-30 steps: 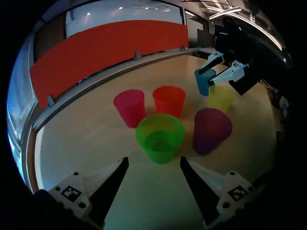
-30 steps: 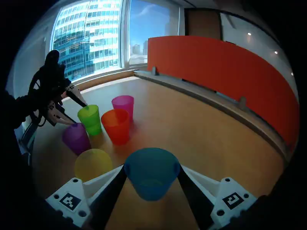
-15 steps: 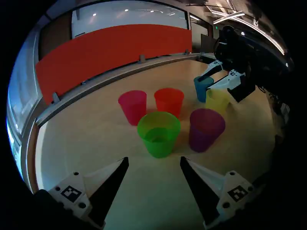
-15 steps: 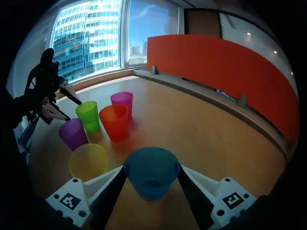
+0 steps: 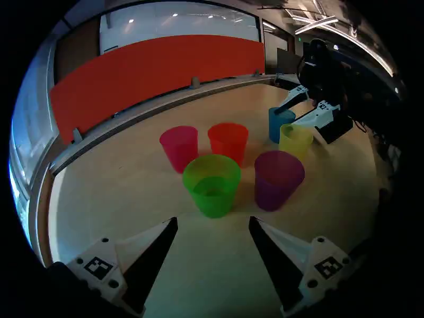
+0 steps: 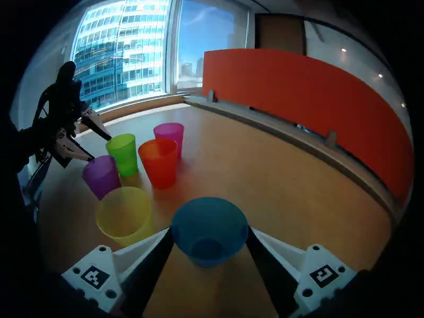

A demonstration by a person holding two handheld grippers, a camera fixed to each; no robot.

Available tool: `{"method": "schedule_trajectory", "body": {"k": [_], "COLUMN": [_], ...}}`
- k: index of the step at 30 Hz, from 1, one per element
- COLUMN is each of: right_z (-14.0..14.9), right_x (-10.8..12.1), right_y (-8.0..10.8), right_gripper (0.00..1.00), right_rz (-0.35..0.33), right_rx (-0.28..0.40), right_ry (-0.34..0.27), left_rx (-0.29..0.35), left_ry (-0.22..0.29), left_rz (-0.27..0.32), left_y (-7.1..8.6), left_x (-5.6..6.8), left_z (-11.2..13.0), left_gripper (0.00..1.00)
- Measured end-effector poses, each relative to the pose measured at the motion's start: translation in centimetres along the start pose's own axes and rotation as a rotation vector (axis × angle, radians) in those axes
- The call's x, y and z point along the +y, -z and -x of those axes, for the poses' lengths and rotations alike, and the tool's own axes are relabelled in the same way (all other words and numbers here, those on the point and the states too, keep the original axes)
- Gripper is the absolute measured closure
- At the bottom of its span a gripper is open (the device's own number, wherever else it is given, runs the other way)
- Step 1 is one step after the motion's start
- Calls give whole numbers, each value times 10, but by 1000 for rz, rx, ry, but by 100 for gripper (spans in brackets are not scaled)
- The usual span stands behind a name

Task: Pour water

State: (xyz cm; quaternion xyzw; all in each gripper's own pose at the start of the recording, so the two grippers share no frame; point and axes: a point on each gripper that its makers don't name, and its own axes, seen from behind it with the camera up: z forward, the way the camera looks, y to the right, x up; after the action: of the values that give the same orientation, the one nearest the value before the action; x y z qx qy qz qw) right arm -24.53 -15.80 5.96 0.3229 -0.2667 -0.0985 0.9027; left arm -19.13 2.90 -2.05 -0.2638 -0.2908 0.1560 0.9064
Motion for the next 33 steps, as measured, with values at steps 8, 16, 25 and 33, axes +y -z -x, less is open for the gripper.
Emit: {"method": "schedule_trajectory", "body": {"k": [8, 16, 25, 33], "right_z": [6, 9, 4, -11], "right_x": [-3, -4, -19, -33], "right_y": [13, 42, 82, 115], "right_gripper": [0, 0, 0, 0], "right_rz": [8, 53, 108, 172], "right_rx": [0, 31, 111, 198], "right_ry": [4, -16, -35, -61], "left_rx": [23, 76, 200, 287], "left_ry": [10, 39, 63, 76], "left_rz": [-21, -61, -132, -187], "left_y": [8, 25, 52, 68], "left_x": [-1, -2, -1, 1], "left_z": [-5, -14, -41, -58], "left_gripper": [0, 0, 0, 0]}}
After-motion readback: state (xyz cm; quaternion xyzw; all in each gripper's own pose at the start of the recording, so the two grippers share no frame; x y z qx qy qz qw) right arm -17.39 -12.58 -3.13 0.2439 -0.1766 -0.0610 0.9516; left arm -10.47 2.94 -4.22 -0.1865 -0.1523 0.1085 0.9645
